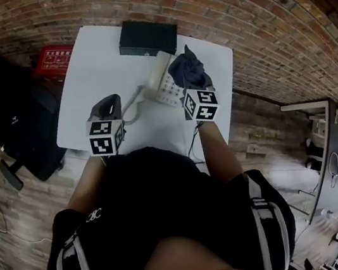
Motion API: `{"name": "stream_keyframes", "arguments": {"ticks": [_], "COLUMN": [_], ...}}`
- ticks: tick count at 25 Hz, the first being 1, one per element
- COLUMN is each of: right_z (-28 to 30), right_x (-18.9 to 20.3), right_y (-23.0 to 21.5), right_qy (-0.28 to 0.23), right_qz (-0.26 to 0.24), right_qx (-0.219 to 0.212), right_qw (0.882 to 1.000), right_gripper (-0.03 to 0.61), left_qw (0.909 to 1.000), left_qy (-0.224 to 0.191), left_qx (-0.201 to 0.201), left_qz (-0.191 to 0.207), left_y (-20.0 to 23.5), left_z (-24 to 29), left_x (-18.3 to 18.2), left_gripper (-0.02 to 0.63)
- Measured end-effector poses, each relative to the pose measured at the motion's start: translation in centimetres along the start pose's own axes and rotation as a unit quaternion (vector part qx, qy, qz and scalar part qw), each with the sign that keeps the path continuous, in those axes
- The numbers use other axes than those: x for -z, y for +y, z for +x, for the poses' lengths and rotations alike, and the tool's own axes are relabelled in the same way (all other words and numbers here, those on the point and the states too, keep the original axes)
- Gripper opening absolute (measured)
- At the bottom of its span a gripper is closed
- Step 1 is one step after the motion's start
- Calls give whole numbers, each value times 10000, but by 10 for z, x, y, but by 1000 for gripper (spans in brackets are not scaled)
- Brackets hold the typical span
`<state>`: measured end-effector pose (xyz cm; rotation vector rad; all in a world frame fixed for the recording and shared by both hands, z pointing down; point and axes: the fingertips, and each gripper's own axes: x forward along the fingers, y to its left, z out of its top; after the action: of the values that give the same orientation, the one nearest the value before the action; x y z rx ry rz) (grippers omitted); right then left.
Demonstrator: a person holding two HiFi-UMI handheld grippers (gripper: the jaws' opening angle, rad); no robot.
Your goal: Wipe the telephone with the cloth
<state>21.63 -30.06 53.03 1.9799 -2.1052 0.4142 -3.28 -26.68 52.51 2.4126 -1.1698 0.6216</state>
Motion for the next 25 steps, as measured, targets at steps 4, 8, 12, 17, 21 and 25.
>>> {"name": "stream_keyframes", "arguments": {"ticks": [4, 8, 12, 17, 21, 25], "right_z": [-42, -79, -97, -105, -108, -107], "right_x": [-60, -87, -77, -60, -64, -62], "right_y": [17, 38, 48, 50, 52, 50], "right_qy": [-838, -1339, -1429, -1203, -1285, -1297], "right_qz": [-46, -289, -226, -171, -84, 25], "right_qx": [27, 96, -41, -113, -72, -6], "right_qw": [9965, 9905, 9895, 9925, 9916, 9916], "right_gripper": [60, 58, 58, 57, 57, 58], "left_qw": [9995, 9981, 9968, 9965, 9962, 9963], "left_qy": [-236, -484, -604, -593, -611, -614], "left_qx": [211, 322, 318, 314, 313, 271], "left_qz": [70, 216, 414, 492, 543, 541], "left_y": [-10, -13, -13, -11, -10, -6], "left_z": [-2, -8, -11, -14, -17, -20], "left_x": [-20, -42, -51, -54, -56, -56], "left_gripper": [-6, -6, -6, -6, -6, -6]}}
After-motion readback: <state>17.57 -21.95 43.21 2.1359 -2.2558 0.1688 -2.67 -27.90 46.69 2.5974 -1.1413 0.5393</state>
